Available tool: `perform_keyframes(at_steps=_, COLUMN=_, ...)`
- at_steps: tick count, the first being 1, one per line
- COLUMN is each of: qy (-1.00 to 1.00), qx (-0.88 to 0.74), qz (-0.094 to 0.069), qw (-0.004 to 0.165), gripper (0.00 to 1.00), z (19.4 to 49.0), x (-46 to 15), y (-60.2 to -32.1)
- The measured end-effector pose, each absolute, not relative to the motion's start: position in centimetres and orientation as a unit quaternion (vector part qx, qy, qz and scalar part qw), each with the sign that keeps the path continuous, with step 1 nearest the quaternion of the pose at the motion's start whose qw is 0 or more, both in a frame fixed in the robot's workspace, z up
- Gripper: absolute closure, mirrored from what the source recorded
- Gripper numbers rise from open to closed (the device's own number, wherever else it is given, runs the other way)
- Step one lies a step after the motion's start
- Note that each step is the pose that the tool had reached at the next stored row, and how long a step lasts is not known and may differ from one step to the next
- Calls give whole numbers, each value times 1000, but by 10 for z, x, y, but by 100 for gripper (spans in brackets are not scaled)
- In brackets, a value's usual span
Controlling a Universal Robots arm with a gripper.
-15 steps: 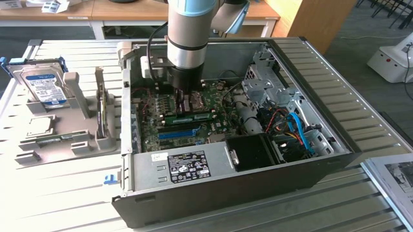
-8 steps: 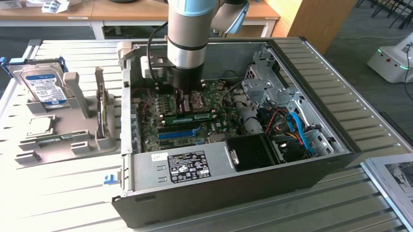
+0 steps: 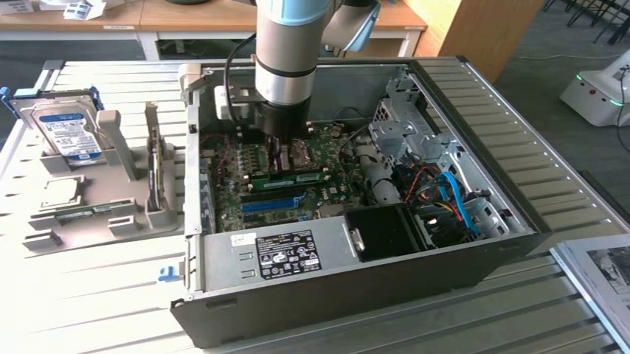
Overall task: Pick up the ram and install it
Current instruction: 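Press down the ram until it locks into place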
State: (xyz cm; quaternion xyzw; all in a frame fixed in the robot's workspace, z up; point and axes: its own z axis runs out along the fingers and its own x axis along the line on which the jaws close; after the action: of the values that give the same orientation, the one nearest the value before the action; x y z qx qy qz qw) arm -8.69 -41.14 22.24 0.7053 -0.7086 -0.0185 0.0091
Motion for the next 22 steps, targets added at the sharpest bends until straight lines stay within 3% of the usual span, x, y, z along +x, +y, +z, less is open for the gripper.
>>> perform_keyframes(at_steps=22, qy=-709, qx=705, qz=-19, qw=9, gripper=90, z=272, x=-87, y=-411)
